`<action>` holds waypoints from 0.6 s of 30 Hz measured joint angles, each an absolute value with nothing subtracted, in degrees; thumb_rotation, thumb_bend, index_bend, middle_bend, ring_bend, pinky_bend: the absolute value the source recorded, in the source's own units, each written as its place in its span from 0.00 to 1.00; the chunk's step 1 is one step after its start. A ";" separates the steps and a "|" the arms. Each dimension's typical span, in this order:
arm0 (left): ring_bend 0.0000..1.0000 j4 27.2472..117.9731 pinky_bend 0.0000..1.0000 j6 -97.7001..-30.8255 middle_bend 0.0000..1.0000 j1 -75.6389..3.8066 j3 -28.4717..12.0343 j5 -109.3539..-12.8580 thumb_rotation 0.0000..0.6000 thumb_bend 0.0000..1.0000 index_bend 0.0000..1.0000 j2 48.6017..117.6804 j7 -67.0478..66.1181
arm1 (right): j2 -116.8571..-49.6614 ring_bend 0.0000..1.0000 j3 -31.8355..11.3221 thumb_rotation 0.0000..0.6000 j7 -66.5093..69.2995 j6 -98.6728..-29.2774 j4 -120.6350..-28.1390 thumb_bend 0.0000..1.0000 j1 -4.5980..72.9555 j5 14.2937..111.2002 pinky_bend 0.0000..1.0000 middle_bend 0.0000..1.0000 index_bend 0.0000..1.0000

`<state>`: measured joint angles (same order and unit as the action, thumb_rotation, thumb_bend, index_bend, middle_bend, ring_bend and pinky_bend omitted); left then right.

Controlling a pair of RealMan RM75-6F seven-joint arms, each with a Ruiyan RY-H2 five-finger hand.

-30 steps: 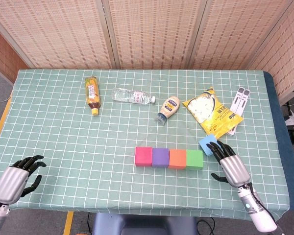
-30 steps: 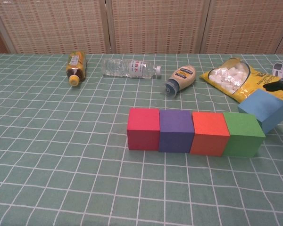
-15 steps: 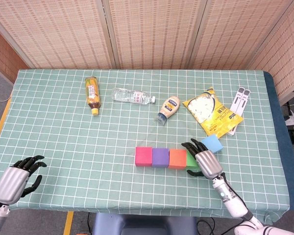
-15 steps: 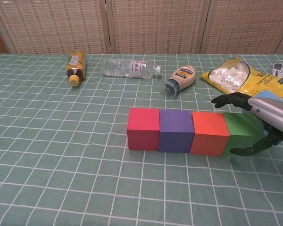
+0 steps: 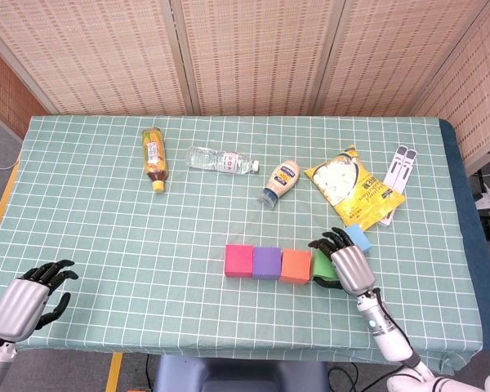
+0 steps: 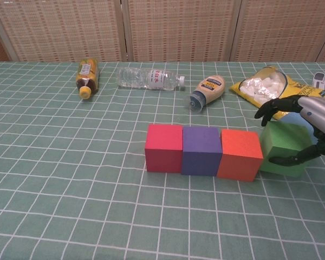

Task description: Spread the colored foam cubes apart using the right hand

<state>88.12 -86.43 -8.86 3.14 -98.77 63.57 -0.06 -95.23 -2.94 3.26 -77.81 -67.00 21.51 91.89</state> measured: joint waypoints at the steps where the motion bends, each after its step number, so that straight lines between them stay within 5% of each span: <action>1: 0.29 88.11 0.45 -86.45 0.25 -8.85 3.13 -98.75 1.00 0.48 0.38 63.56 -0.04 | -94.90 0.21 -2.99 1.00 3.11 -78.54 -67.39 0.06 21.29 92.02 0.13 0.53 0.32; 18: 0.29 88.31 0.45 -86.17 0.25 -8.94 3.31 -99.03 1.00 0.47 0.39 63.65 -0.49 | -80.58 0.21 4.92 1.00 3.26 -92.85 -75.71 0.06 9.32 97.20 0.06 0.53 0.35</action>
<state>88.31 -86.17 -8.94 3.31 -99.03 63.65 -0.49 -80.58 4.92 3.26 -92.85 -75.71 9.32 97.20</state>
